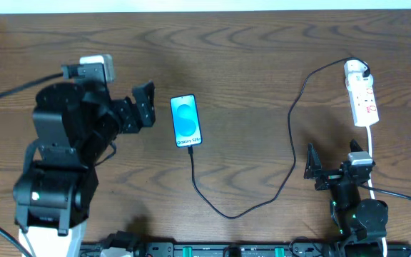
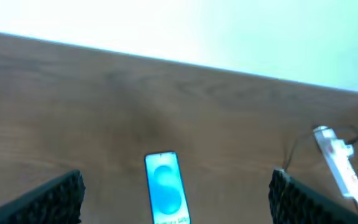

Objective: Plug charger to phone and switch on socket

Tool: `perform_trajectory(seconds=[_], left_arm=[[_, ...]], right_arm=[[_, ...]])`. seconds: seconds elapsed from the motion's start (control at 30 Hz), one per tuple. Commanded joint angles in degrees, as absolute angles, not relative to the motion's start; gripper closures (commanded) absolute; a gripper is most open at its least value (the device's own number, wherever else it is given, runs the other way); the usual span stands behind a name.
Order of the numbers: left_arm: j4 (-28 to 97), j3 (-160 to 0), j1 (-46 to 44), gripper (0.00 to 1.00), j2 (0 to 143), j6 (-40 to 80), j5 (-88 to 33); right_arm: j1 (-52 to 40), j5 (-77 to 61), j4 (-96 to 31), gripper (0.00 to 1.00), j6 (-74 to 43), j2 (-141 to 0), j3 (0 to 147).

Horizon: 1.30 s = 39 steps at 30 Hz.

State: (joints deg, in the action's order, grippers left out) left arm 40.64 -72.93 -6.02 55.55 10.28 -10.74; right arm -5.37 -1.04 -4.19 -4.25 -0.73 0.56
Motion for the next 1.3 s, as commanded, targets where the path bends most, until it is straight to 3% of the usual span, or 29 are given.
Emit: perform_trajectory(seconds=[0.0, 0.67, 1.27], left_arm=[[36.0, -65.8, -4.9, 0.06, 51.2, 9.5, -9.8], [0.1, -22.6, -0.5, 0.06, 21.7, 4.5, -9.7], [-5.7, -3.2, 2.2, 0.06, 2.0, -0.5, -9.3]], right_arm=[[-4.9, -0.6, -4.3, 0.01, -3.6, -0.3, 0.3], [-4.9, -0.6, -4.3, 0.01, -3.6, -0.3, 0.3], [-4.9, -0.6, -4.3, 0.01, -3.6, -0.3, 0.3]])
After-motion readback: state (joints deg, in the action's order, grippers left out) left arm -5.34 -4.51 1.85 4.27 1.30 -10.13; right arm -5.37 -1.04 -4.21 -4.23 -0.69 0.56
